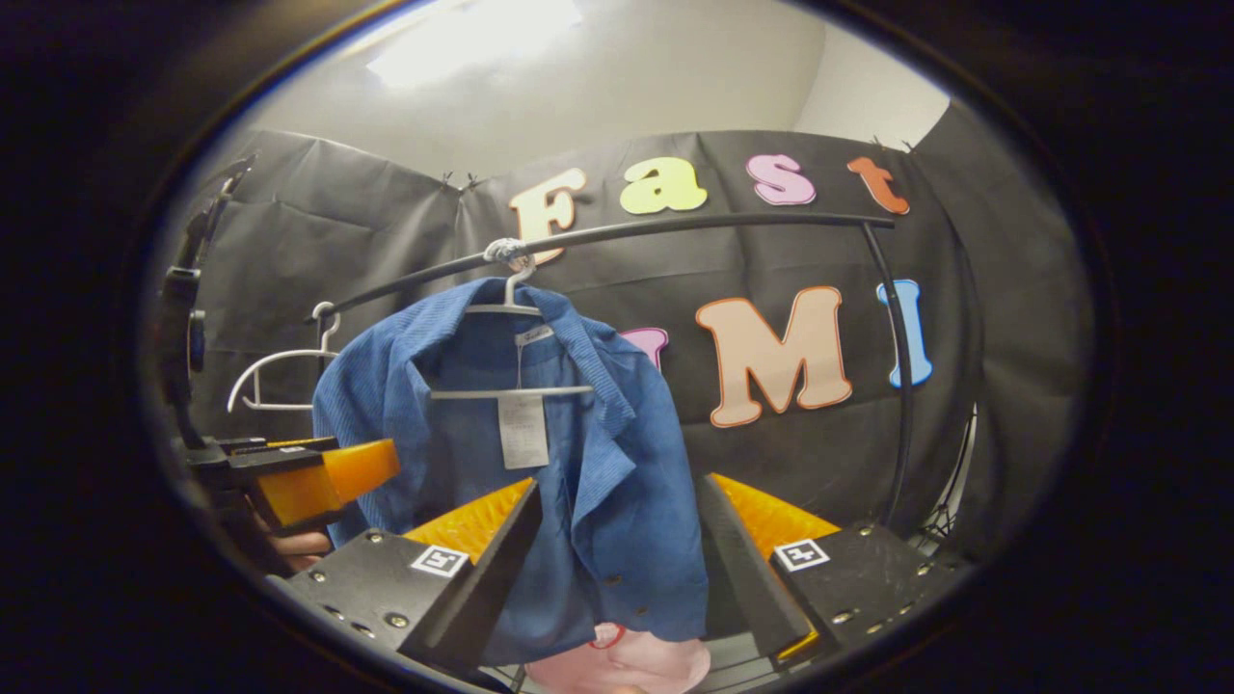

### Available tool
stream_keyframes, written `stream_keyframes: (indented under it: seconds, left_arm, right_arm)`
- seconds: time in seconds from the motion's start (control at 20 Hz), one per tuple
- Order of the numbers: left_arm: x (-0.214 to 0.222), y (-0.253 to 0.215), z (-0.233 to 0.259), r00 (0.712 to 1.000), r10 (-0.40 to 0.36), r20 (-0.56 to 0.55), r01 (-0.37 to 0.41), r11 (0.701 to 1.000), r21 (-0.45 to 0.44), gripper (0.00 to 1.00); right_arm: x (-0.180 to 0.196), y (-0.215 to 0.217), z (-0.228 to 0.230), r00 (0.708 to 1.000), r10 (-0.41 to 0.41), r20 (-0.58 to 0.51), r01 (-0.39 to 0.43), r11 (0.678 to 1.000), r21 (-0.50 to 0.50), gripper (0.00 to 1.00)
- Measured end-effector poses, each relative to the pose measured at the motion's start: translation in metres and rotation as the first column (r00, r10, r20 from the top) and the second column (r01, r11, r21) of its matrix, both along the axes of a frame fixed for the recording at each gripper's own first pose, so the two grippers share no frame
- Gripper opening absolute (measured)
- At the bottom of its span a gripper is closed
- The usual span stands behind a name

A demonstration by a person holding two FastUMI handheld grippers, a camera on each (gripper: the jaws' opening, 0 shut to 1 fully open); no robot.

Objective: Grasp the clothes on the hanger with both hands and then place them into the laundry hamper below.

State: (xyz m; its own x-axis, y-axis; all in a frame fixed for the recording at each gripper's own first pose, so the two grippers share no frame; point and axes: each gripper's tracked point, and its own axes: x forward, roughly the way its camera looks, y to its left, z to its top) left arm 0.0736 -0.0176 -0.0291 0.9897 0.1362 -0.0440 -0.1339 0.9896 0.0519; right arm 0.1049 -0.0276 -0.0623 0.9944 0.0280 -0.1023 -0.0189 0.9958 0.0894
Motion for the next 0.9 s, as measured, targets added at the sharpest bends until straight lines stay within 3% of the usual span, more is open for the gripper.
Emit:
stream_keyframes:
  seconds: [0.1,0.35,0.55,0.7,0.8,0.9]
  left_arm:
    - [0.01,-0.003,-0.004,1.0,0.022,-0.01,-0.022,1.0,0.017,0.96]
    - [0.047,0.029,-0.003,0.985,0.174,0.012,-0.174,0.982,0.067,0.92]
    - [0.063,0.029,0.007,0.99,0.135,0.047,-0.137,0.989,0.059,0.93]
    - [0.063,0.002,-0.005,1.0,-0.025,-0.005,0.025,0.998,0.055,0.92]
    - [0.066,0.009,0.001,1.0,-0.016,0.013,0.014,0.993,0.115,0.95]
    - [0.076,0.018,0.001,0.999,0.035,0.022,-0.038,0.982,0.183,0.91]
  right_arm:
    - [0.007,0.0,-0.007,1.0,0.001,-0.009,-0.001,1.0,-0.007,0.99]
    - [0.028,0.0,-0.027,1.0,0.008,-0.028,-0.008,1.0,-0.004,0.99]
    - [0.049,0.007,-0.042,0.998,0.034,-0.05,-0.034,0.999,0.004,0.96]
    - [0.066,0.012,-0.05,0.997,0.044,-0.058,-0.044,0.999,0.002,0.99]
    - [0.075,0.022,-0.054,0.996,0.064,-0.06,-0.062,0.998,0.029,0.99]
    - [0.085,0.03,-0.058,0.994,0.083,-0.064,-0.08,0.996,0.051,0.99]
